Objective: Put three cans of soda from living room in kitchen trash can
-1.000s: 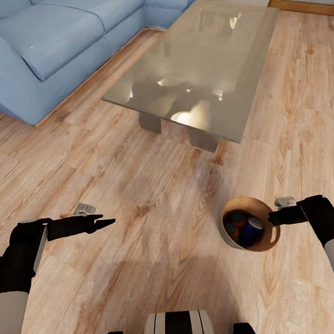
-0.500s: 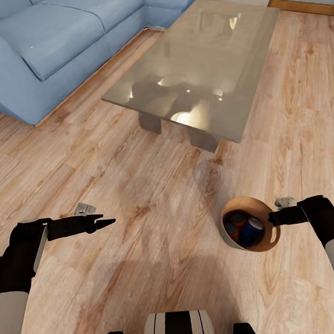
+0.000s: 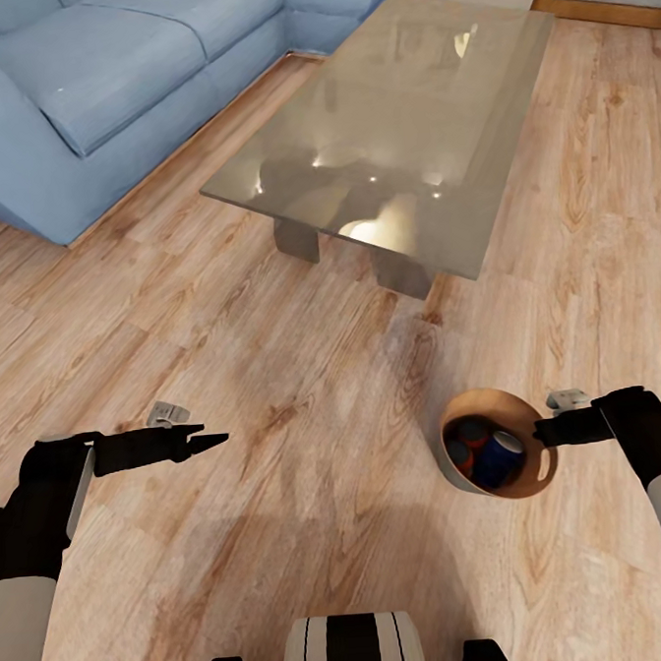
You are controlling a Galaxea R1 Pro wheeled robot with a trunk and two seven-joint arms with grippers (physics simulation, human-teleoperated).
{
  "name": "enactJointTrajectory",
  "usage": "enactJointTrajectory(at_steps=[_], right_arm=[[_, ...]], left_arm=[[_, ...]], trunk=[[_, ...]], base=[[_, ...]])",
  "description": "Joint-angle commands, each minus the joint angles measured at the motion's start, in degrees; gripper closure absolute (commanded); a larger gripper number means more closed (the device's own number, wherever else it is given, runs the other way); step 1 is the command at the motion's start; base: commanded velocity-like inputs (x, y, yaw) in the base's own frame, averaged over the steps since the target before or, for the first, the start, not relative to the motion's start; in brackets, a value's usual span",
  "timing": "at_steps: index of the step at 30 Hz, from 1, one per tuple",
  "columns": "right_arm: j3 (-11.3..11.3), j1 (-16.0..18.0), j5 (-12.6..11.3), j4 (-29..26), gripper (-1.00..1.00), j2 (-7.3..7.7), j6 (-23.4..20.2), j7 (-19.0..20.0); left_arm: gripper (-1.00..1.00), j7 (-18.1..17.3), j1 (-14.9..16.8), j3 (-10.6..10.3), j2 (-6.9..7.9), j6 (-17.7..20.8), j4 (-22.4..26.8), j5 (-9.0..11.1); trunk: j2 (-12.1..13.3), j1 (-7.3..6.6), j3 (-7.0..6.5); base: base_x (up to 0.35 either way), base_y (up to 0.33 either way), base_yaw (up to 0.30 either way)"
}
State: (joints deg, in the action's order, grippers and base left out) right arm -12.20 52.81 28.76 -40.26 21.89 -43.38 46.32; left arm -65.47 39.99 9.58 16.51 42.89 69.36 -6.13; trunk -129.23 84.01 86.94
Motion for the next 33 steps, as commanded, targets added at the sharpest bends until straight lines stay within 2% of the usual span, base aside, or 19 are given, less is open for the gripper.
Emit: enactJointTrajectory(at_steps=[1, 7, 29, 30, 33], right_arm=[[0.0, 0.0, -0.8, 0.0, 1.0, 0.04, -0.5, 0.3], [0.0, 0.0, -0.7, 0.1, 1.0, 0.16, -0.5, 0.3], [0.0, 0.0, -0.7, 0.2, 1.0, 0.76, -0.5, 0.3], [0.0, 0.0, -0.7, 0.2, -1.0, 0.77, -0.5, 0.3], [-0.1, -0.5, -0.8, 0.2, -1.0, 0.79, -0.4, 0.2]], left_arm=[[-1.0, 0.0, 0.0, 0.0, 0.0, 0.0, 0.0, 0.0], [-1.0, 0.1, 0.0, 0.0, -0.03, 0.0, 0.0, 0.0], [-1.0, 0.0, 0.0, 0.0, -0.02, 0.0, 0.0, 0.1], [-1.0, 0.0, 0.0, 0.0, -0.03, 0.0, 0.0, 0.1], [-1.0, 0.0, 0.0, 0.0, -0.02, 0.0, 0.0, 0.1]], trunk=[[0.0, 0.0, 0.0], [-2.0, 1.09, 0.89], [-2.0, 1.09, 0.89], [-2.0, 1.09, 0.89], [-2.0, 1.09, 0.89]], base=[[0.0, 0.0, 0.0], [0.0, 0.0, 0.0], [0.0, 0.0, 0.0], [0.0, 0.0, 0.0], [0.0, 0.0, 0.0]])
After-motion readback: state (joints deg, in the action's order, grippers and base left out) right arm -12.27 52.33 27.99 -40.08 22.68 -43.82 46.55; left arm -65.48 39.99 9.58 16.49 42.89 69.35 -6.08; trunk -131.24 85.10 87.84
